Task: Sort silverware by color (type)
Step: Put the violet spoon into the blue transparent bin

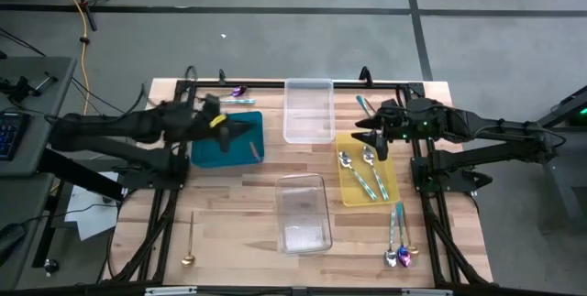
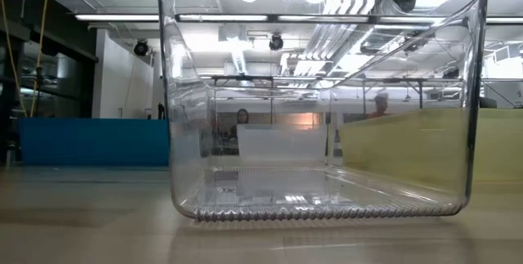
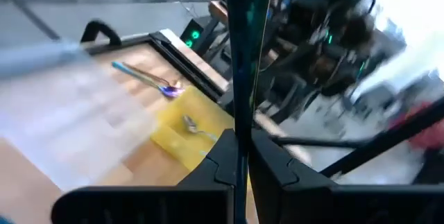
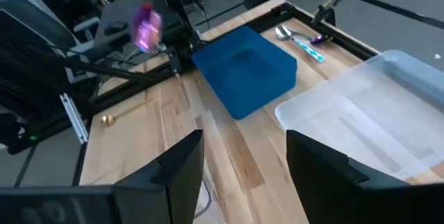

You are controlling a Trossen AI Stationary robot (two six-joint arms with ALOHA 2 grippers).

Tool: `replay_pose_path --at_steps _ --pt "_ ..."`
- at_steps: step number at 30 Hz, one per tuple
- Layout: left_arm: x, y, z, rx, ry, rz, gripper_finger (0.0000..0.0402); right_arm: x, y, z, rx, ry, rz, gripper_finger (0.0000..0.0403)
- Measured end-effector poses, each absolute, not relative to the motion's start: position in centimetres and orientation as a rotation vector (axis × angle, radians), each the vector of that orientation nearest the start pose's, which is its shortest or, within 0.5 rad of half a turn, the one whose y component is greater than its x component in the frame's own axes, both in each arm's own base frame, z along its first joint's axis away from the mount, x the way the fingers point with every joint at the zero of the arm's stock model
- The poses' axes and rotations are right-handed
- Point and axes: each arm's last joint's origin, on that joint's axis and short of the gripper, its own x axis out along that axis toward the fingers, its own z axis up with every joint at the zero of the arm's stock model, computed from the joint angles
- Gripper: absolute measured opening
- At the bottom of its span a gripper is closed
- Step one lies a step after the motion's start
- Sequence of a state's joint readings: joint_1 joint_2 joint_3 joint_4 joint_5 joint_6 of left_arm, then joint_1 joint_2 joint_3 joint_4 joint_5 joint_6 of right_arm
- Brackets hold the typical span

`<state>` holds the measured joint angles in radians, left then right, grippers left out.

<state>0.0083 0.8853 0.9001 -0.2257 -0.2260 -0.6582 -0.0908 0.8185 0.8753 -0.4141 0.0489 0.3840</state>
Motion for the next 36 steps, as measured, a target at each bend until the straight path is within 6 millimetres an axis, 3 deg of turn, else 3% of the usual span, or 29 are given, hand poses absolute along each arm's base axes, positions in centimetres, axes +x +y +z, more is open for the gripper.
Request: replay_pose_path --at_steps 6,13,18,32,36 --pt "23.1 4.0 34.7 -0.398 0.065 0.179 0.0008 17.8 -1.8 34.1 0.406 0.257 -0.195 0.0197" --pt "26.0 5.3 34.6 -0.356 -0.076 0.004 0.0008 19.9 -1.9 34.0 0.386 0.211 -0.175 0.0197" --pt "26.4 5.3 34.1 -0.365 -0.052 0.007 0.0008 20.7 -1.9 33.4 0.370 0.253 -0.133 0.0197" --pt "26.2 5.3 34.2 -0.372 -0.052 0.010 0.0008 20.5 -1.8 33.5 0.366 0.248 -0.118 0.0197" --pt "25.5 5.4 33.5 -0.405 0.062 0.048 0.0008 20.5 -1.8 33.5 0.365 0.248 -0.118 0.0197"
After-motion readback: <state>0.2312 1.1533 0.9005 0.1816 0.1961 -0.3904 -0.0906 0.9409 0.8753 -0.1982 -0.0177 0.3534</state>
